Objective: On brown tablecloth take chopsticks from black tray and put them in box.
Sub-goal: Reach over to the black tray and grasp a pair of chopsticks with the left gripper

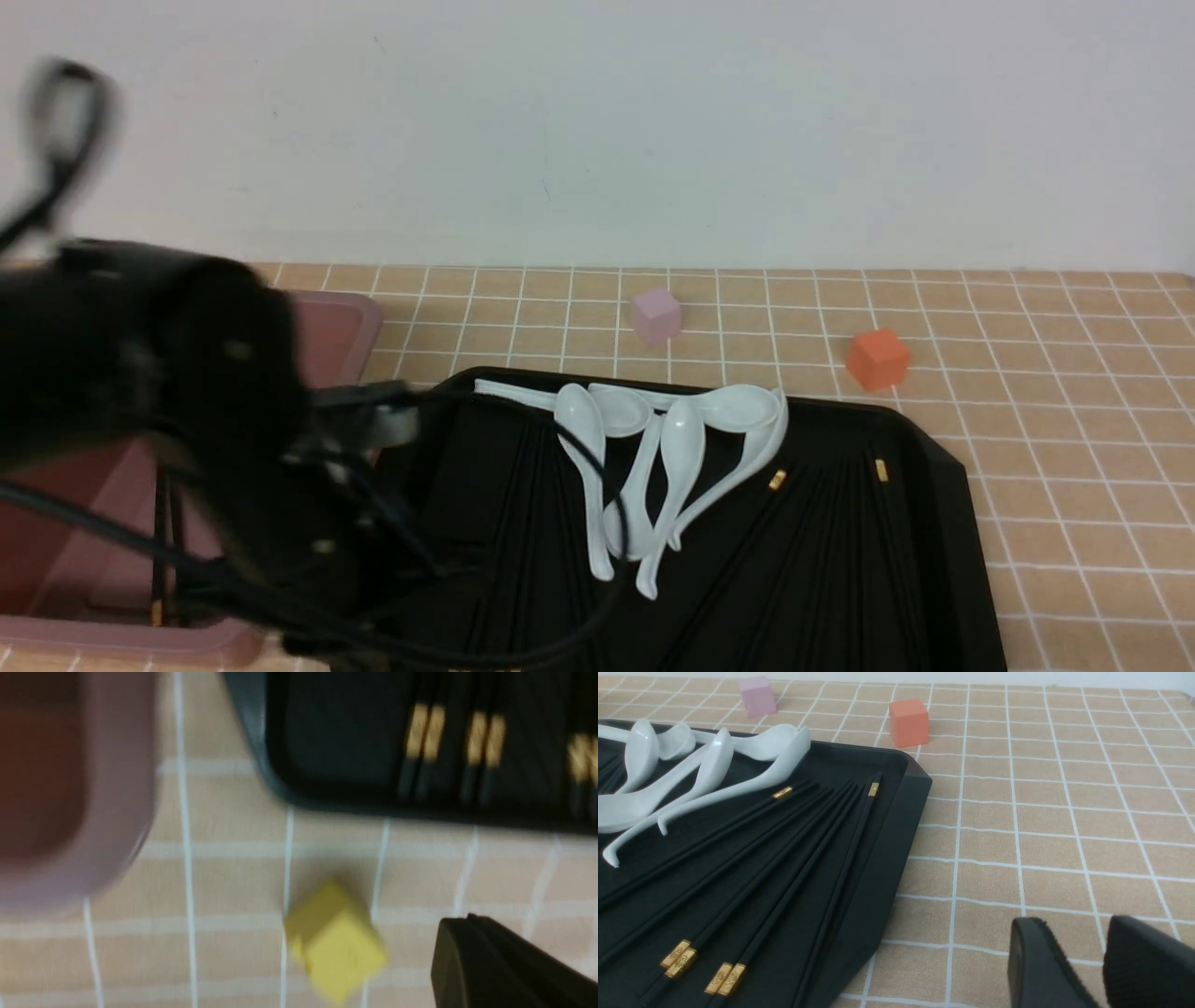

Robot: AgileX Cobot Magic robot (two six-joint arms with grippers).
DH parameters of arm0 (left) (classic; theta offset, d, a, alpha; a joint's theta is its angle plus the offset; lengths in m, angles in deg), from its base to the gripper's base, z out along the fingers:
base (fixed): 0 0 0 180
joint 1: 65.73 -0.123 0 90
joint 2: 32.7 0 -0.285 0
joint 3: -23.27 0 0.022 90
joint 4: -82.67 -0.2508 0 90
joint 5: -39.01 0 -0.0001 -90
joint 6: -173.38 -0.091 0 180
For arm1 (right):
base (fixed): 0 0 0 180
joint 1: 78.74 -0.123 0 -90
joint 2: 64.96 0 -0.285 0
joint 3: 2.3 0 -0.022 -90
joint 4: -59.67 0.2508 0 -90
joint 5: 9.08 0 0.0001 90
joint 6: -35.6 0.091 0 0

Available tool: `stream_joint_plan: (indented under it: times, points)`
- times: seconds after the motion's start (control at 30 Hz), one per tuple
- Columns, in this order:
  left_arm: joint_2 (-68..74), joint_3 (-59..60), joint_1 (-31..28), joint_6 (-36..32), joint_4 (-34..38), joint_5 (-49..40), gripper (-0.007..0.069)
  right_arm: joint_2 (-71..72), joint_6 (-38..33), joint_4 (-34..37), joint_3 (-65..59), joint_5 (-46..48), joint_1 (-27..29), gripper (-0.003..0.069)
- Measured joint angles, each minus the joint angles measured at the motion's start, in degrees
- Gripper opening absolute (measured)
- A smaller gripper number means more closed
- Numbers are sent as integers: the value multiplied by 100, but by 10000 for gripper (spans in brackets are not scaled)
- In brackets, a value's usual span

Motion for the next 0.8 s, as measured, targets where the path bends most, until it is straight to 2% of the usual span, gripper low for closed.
stream_joint_plan:
  times: [0.1, 0.17, 0.4, 0.5, 0.8]
  points:
    - [265, -69, 262, 320, -391, 297, 1, 0, 0, 0, 0, 0, 0, 240]
    - [489, -101, 427, 526, -670, 677, 42, 0, 0, 0, 0, 0, 0, 240]
    - [1061, -101, 484, 632, -872, 1277, 273, 0, 0, 0, 0, 0, 0, 240]
    - [1283, -101, 490, 632, -1085, 1395, 338, 0, 0, 0, 0, 0, 0, 240]
    - [1673, -101, 490, 632, -1443, 1579, 361, 0, 0, 0, 0, 0, 0, 240]
